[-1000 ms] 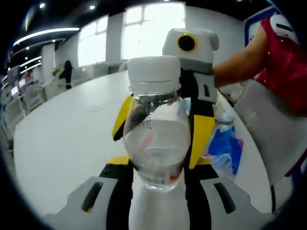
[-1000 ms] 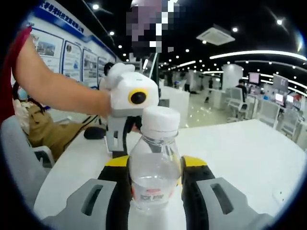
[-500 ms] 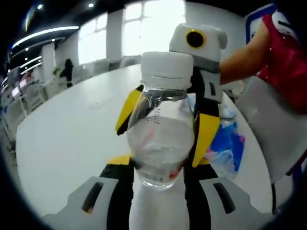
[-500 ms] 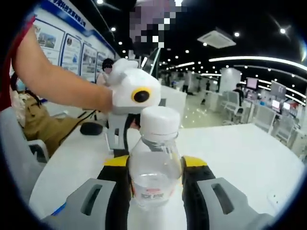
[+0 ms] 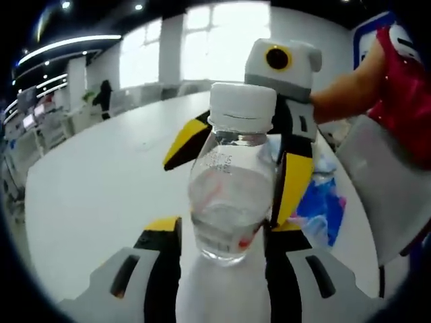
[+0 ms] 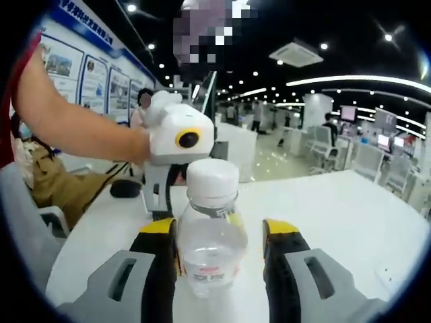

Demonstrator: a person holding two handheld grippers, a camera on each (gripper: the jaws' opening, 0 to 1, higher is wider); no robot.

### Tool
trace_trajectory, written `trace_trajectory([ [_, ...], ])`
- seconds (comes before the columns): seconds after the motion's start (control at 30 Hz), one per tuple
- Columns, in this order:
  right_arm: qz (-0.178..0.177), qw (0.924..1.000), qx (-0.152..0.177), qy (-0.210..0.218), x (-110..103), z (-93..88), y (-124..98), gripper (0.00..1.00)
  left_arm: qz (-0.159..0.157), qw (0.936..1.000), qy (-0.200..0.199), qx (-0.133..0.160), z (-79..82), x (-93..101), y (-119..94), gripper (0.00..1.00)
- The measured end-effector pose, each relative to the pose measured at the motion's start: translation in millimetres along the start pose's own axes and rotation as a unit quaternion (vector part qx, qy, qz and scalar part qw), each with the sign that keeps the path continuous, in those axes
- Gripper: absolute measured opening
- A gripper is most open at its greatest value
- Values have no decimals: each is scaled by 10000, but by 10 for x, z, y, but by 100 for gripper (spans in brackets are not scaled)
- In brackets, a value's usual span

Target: Arrange the tabletop items into an orderly group along one side of the table until the central work area is clear of visible clutter.

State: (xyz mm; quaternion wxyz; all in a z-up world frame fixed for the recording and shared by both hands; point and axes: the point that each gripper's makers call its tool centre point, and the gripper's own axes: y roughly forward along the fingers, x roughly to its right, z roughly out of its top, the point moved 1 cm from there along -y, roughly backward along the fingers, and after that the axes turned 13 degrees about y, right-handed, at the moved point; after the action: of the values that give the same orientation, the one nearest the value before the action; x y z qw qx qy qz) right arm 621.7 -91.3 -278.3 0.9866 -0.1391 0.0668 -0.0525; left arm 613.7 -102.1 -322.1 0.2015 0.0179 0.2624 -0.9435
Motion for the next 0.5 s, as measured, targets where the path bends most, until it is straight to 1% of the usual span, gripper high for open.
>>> trace_trajectory([
  [0.1,-32,10000,-86,23,20,-39,-53,54,37,10000,-37,-42,-16,13,-42,48],
  [0.17,-40,9999,-86,50,25,-44,-97,57,83,9999,-82,-72,-25,14,-73,51],
  [0.23,-33,9999,-120,26,23,-46,-163,56,128,9998,-105,-62,-25,23,-117,51],
  [0.33,-17,9999,-171,3,18,-57,-283,60,201,9997,-160,-52,-14,46,-180,53],
  [0.4,-34,9996,-264,21,30,-97,-372,61,246,9995,-206,-50,-2,68,-219,53],
  [0.5,-80,9995,-288,137,46,-140,-496,62,308,9991,-307,-19,16,109,-262,54],
])
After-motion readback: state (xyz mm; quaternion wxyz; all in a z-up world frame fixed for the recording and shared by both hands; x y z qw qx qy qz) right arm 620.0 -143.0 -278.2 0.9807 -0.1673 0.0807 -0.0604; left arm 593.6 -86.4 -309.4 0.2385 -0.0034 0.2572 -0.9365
